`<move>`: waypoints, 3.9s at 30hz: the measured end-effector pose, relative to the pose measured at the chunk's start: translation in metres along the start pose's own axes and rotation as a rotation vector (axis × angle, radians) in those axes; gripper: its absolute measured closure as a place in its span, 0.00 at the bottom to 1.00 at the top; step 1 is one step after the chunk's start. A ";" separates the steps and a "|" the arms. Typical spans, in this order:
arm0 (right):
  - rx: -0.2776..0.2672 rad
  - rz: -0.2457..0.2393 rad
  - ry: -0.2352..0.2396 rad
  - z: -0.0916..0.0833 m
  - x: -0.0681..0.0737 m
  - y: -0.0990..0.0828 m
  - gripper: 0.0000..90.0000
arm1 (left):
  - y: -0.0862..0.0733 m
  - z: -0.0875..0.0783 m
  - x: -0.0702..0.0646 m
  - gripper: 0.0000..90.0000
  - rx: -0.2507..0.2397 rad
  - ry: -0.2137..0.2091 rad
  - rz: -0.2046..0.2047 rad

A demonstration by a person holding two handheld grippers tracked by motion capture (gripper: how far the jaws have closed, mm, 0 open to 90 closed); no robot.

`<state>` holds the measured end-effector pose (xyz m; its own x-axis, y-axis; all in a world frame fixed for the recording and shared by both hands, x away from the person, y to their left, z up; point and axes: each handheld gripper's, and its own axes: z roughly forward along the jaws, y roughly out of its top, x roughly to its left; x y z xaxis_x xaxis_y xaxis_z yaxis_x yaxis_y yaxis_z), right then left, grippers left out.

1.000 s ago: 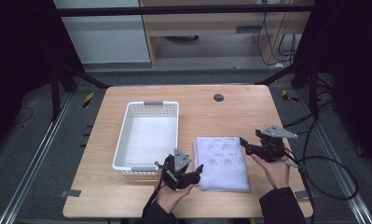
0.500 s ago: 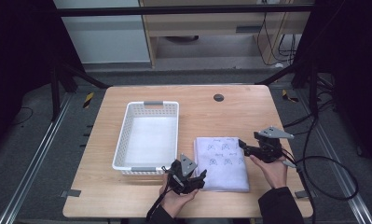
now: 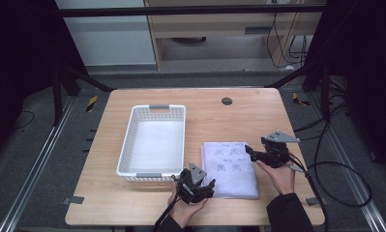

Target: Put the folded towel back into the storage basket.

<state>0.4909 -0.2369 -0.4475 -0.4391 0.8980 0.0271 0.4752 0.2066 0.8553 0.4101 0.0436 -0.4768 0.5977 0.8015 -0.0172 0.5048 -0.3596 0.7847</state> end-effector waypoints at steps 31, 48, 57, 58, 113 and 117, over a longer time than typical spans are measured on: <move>0.148 -0.018 -0.012 0.042 0.005 -0.017 0.39 | -0.009 0.018 0.002 0.38 0.056 0.020 -0.063; 0.188 0.035 0.009 0.048 0.003 -0.024 0.44 | -0.007 0.026 0.007 0.37 0.103 -0.008 -0.108; 0.206 0.073 0.044 0.051 0.004 -0.026 0.53 | -0.004 0.026 0.005 0.49 0.116 -0.045 -0.120; 0.206 0.072 0.045 0.051 0.004 -0.026 0.54 | -0.004 0.026 0.006 0.52 0.116 -0.050 -0.123; 0.195 0.106 0.073 0.049 0.007 -0.027 0.75 | 0.002 0.028 0.002 0.80 0.127 -0.095 -0.135; 0.186 0.120 0.076 0.047 0.007 -0.026 0.79 | 0.002 0.026 0.003 0.81 0.113 -0.099 -0.128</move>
<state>0.5113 -0.2174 -0.4938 -0.4237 0.8902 0.1673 0.6565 0.1746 0.7338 0.4293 0.0328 -0.4920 0.5798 0.7952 -0.1775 0.6440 -0.3138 0.6977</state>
